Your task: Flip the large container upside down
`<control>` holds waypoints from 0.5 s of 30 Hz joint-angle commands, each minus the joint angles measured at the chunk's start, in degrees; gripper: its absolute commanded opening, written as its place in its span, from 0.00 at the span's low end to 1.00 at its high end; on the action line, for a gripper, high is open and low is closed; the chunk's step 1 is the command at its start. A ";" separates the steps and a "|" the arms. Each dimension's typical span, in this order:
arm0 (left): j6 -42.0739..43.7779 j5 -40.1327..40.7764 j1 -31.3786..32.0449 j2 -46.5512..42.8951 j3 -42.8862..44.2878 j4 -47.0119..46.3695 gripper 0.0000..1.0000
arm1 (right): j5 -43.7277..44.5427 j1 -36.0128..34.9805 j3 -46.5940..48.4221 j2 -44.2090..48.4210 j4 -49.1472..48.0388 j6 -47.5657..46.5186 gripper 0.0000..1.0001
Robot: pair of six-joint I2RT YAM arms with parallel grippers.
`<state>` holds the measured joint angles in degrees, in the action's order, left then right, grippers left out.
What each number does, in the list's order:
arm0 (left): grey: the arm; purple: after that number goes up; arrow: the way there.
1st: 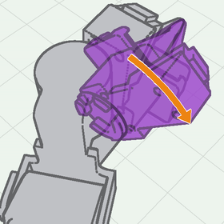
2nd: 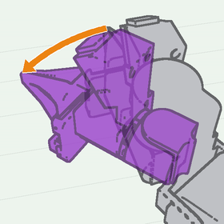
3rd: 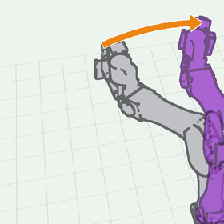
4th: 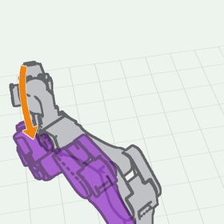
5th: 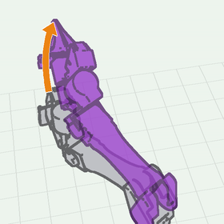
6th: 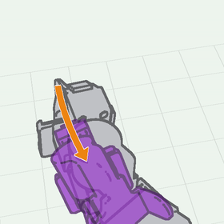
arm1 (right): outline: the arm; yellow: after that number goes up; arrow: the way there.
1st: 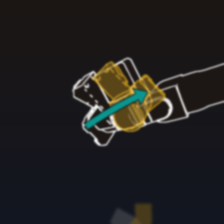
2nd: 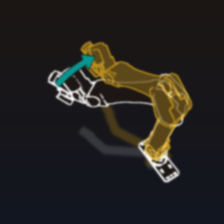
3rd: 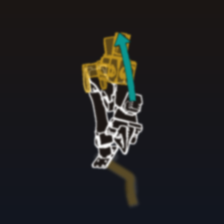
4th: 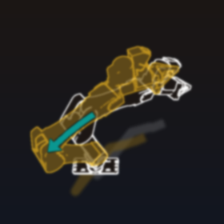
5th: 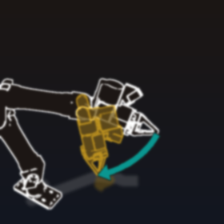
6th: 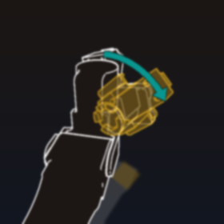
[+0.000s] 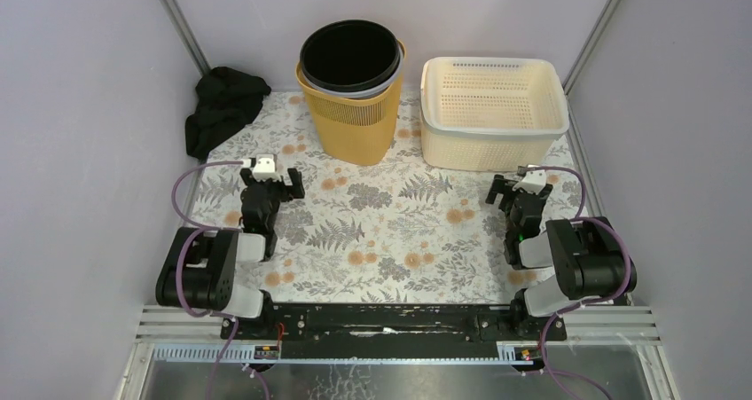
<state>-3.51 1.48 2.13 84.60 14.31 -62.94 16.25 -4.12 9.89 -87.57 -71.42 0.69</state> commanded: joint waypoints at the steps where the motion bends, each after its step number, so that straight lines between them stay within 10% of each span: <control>1: 1.46 -2.26 -0.18 -7.08 2.08 8.52 1.00 | 2.22 -0.14 0.94 5.52 1.01 0.09 0.99; 15: 6.78 7.16 15.68 -19.83 3.70 23.69 1.00 | -6.97 -0.18 7.12 30.57 32.84 11.68 0.99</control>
<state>0.34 3.38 14.63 68.90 15.77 -44.69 13.85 -4.12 12.43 -62.22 -47.55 5.93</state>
